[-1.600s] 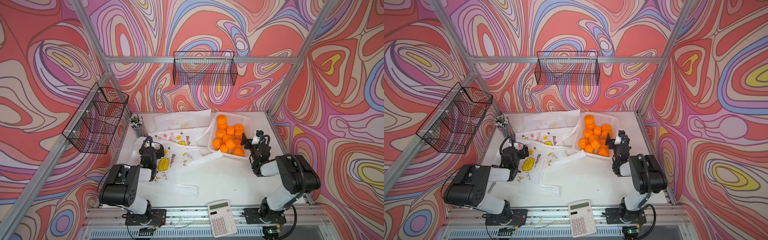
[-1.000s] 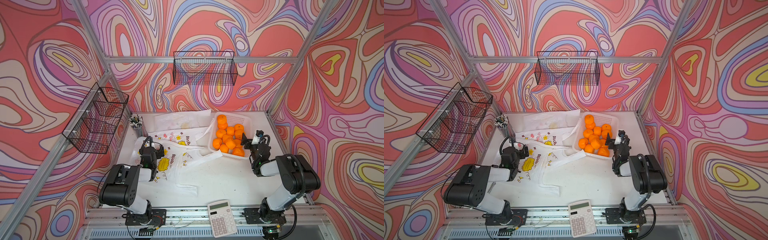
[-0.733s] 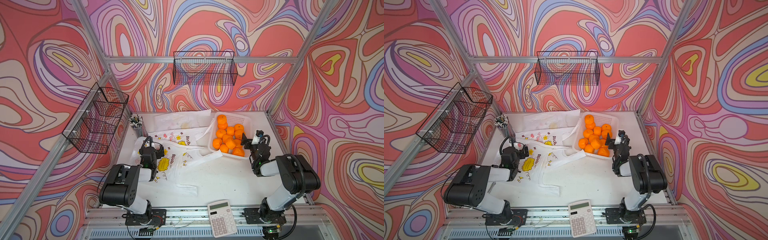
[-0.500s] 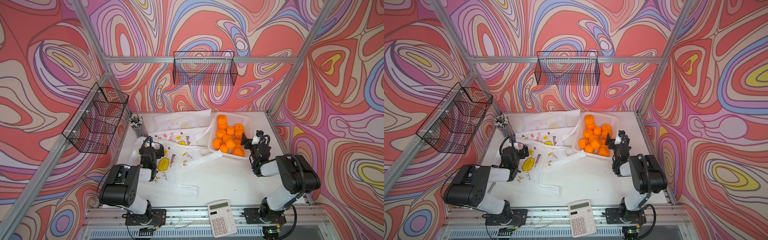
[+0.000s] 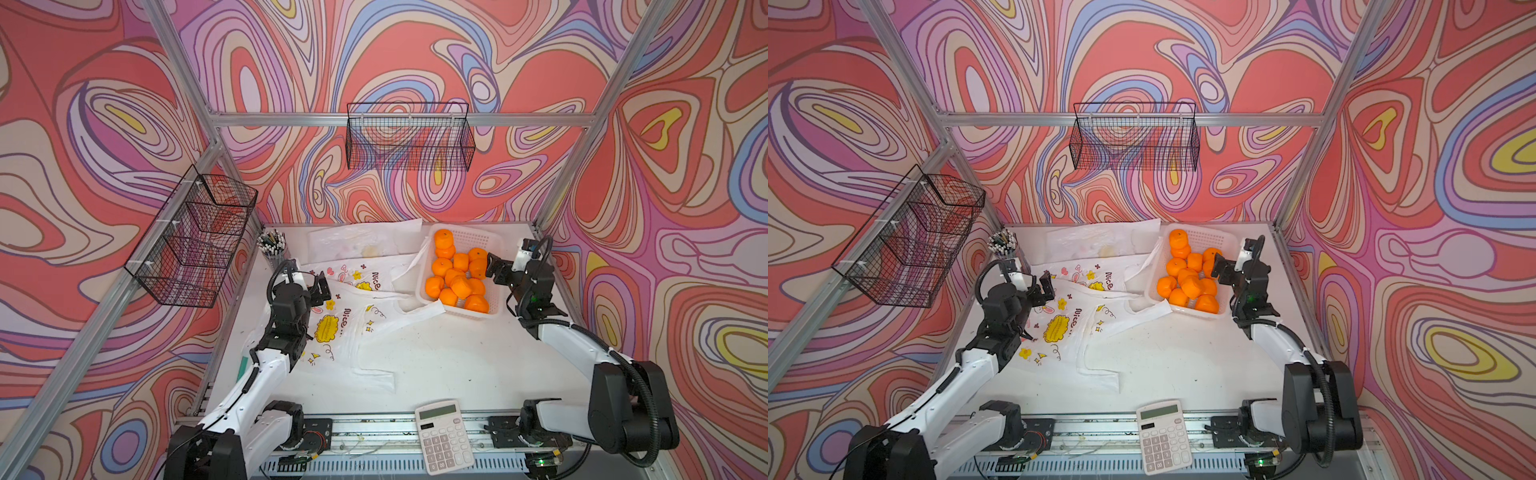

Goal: Place the oranges into plastic bags & tie knots
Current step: Pick up the plastic bag at the center of the board.

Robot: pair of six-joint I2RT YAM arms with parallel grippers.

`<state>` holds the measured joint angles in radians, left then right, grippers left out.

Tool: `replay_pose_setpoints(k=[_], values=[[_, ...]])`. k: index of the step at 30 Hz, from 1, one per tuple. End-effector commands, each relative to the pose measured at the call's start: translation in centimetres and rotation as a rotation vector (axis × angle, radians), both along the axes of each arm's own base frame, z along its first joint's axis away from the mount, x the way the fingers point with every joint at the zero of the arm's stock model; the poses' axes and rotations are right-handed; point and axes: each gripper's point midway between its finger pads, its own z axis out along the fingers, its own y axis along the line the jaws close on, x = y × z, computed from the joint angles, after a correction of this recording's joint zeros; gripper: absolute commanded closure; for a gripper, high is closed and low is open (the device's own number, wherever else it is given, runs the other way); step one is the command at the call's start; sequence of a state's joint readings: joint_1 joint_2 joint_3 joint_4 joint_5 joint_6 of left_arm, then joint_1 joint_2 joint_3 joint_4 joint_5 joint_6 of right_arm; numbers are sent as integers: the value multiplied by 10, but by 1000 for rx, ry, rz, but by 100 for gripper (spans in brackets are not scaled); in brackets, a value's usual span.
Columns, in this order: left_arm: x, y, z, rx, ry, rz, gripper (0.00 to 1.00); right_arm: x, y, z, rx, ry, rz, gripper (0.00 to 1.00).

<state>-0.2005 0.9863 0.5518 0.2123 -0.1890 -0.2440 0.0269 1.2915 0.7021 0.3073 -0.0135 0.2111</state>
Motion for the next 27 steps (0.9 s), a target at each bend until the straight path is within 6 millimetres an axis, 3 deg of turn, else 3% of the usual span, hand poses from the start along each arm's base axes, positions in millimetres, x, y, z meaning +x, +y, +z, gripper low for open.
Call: replay_pose_setpoints(k=[1,7,12,16,23,27], values=[[-42,-22,-46,-19,344,-39,9,-31,20,-50,130,308,71,2],[-105,-45,-76,17,703,-86,23,-44,32,-54,191,379,115,2],[-132,-58,-99,75,844,-124,28,-46,35,-53,207,371,129,2],[-132,-71,-118,81,904,-174,31,-48,35,-52,209,361,131,2],[-116,-104,-140,45,936,-288,30,-51,33,-51,197,361,127,2],[-108,-101,-156,99,964,-259,30,-52,31,-50,189,363,116,2]])
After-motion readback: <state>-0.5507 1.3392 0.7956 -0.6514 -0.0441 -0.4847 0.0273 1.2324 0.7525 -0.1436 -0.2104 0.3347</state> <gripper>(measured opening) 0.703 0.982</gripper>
